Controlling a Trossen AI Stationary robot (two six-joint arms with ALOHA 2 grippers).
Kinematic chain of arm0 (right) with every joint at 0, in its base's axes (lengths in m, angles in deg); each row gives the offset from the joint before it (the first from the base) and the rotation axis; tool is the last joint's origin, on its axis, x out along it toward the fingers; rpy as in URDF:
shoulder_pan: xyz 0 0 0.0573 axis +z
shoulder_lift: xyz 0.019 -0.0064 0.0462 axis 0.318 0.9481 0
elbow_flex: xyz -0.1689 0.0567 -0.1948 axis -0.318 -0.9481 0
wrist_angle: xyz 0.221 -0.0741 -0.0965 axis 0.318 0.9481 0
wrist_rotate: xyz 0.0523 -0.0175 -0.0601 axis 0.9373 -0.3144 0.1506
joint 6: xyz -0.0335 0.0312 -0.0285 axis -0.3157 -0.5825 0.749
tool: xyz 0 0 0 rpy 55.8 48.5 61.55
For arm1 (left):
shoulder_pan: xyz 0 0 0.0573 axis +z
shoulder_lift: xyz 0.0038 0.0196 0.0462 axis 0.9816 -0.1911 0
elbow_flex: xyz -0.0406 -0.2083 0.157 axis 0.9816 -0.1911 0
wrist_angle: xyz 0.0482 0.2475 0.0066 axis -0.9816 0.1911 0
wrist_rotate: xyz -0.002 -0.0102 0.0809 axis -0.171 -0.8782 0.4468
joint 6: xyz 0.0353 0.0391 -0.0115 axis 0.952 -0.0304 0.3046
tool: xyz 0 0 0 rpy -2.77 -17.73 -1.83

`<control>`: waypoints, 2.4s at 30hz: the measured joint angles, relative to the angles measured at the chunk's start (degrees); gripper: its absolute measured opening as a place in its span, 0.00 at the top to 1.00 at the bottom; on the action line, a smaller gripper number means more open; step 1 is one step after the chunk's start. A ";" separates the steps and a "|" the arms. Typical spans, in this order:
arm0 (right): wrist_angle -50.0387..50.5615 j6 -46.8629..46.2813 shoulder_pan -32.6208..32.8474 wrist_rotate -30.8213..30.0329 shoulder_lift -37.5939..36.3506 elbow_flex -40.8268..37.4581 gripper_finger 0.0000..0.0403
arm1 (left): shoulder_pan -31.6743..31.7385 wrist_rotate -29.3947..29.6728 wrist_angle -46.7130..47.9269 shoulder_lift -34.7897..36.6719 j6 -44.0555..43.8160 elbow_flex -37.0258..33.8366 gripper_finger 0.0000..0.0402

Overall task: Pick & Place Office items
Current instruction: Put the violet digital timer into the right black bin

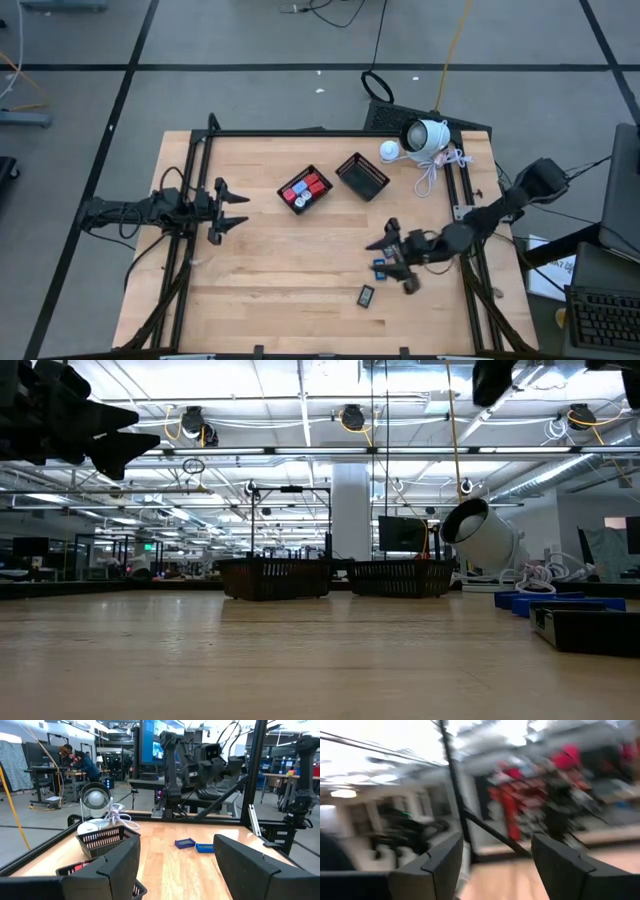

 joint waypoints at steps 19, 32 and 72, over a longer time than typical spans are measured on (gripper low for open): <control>100.62 -67.26 -2.23 -7.45 2.35 18.78 0.41 | 0.00 0.01 0.07 -0.01 0.01 -0.01 0.30; 94.22 -70.59 -2.23 1.99 2.80 10.69 0.44 | 0.00 0.01 0.00 -0.02 0.01 -0.02 0.36; 76.33 -47.89 -3.34 -11.83 2.80 -3.25 0.54 | 0.00 0.03 0.04 0.00 0.01 0.00 0.37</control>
